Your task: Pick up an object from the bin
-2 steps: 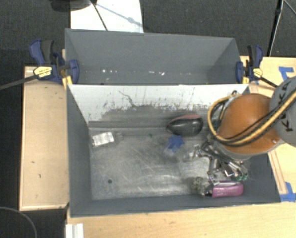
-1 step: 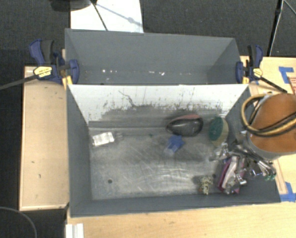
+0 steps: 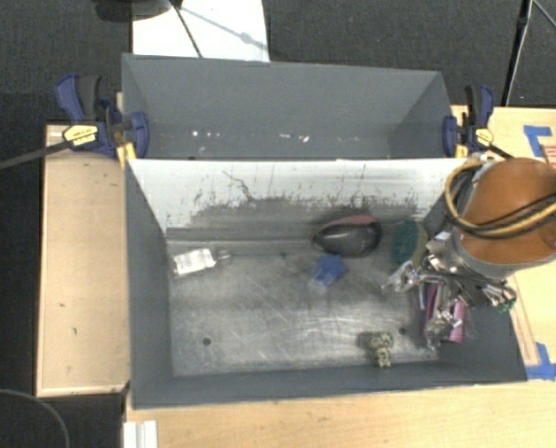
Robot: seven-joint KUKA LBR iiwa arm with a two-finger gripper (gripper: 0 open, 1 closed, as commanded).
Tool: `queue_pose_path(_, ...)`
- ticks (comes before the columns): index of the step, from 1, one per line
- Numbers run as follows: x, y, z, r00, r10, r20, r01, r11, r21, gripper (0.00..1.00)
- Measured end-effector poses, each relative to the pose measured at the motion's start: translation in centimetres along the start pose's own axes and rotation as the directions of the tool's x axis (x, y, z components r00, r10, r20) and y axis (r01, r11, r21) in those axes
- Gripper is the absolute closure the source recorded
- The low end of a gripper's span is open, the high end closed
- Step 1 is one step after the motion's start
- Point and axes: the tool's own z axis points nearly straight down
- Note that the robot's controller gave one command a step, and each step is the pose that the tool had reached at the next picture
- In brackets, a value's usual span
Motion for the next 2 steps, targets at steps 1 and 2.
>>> queue_pose_path(1,-6.84,-0.67,0.07,0.788,-0.616,0.006,0.616,0.788,0.013,0.00)
queue_pose_path(2,-6.70,-1.26,-0.12,0.790,-0.613,0.000,0.613,0.790,0.023,1.00)
